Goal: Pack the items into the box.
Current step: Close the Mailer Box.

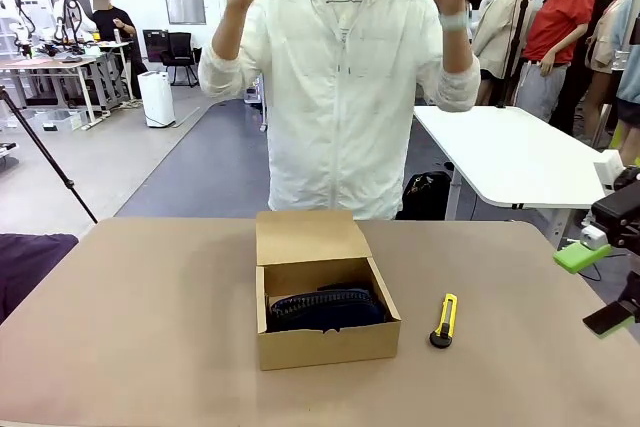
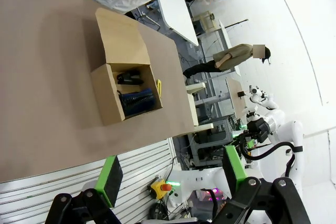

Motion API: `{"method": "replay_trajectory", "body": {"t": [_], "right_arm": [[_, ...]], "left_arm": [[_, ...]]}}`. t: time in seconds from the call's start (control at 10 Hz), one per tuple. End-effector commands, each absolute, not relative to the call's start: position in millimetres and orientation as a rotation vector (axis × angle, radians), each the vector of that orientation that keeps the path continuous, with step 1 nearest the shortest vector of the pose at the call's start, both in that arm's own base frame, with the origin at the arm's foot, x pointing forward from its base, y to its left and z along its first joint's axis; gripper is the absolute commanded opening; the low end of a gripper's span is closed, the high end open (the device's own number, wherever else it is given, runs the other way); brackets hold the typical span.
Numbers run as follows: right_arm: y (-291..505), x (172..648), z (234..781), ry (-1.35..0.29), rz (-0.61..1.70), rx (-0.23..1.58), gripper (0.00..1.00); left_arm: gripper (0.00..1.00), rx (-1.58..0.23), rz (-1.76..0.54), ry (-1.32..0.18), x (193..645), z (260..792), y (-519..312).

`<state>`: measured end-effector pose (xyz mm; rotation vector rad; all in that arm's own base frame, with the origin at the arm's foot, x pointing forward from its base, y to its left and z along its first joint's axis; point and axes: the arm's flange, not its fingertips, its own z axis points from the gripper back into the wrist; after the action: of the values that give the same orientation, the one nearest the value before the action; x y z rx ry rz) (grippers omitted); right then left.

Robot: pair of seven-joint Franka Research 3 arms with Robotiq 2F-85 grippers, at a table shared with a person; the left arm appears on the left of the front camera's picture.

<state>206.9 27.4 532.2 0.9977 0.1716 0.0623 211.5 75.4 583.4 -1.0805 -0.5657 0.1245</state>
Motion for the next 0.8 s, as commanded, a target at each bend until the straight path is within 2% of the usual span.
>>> {"method": "replay_trajectory", "body": {"t": [0.0,0.7], "right_arm": [[26.3,206.9,536.9,0.160,0.082,1.023,1.00],[26.3,206.9,536.9,0.160,0.082,1.023,1.00]], "left_arm": [[1.00,-1.101,0.124,-0.569,210.3,585.8,75.4],[1.00,-1.101,0.124,-0.569,210.3,585.8,75.4]]}}
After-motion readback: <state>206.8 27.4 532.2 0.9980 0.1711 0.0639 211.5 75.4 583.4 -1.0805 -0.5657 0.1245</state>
